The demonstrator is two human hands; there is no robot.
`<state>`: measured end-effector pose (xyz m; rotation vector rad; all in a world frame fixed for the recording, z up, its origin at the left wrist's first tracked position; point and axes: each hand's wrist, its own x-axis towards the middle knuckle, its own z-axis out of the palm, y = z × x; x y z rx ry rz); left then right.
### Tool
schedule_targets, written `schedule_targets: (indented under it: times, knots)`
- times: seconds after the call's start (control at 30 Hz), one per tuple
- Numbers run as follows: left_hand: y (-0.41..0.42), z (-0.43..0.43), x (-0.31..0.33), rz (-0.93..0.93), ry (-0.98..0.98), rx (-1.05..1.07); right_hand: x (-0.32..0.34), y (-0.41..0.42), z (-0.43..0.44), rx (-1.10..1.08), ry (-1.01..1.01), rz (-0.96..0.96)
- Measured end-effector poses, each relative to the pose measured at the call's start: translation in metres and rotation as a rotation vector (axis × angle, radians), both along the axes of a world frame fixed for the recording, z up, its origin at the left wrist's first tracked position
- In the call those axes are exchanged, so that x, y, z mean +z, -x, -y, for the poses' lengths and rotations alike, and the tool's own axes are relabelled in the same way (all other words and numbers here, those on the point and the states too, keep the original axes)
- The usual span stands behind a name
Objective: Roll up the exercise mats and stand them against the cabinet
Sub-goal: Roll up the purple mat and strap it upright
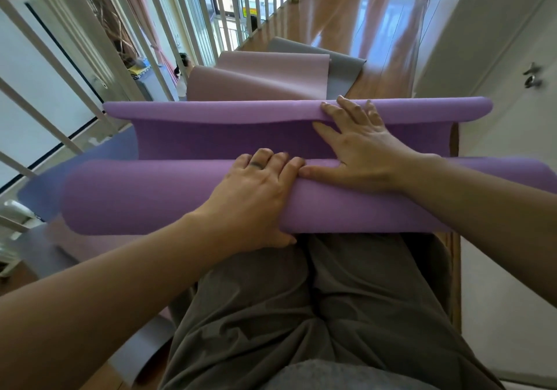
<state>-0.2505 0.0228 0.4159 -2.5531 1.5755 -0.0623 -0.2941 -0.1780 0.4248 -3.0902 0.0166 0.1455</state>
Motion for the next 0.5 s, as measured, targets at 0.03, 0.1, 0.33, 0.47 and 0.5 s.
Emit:
schedule_targets:
  times: [0.03, 0.1, 0.33, 0.47, 0.5]
  knots:
    - [0.001, 0.001, 0.000, 0.003, -0.016, 0.008, 0.000, -0.002, 0.002, 0.007, -0.001, 0.043]
    - [0.003, 0.001, -0.002, 0.030, -0.031, 0.011, 0.001, -0.004, 0.005, -0.017, -0.036, 0.157]
    - [0.002, 0.002, -0.014, 0.113, -0.064, -0.023, 0.000, -0.017, 0.008, -0.079, -0.066, 0.301]
    - [-0.005, 0.005, -0.001, 0.069, -0.049, -0.049, 0.012, -0.022, 0.005, -0.082, -0.052, 0.361]
    - [-0.004, 0.004, 0.003, 0.047, -0.046, -0.058, 0.018, -0.024, 0.006, -0.082, -0.060, 0.379]
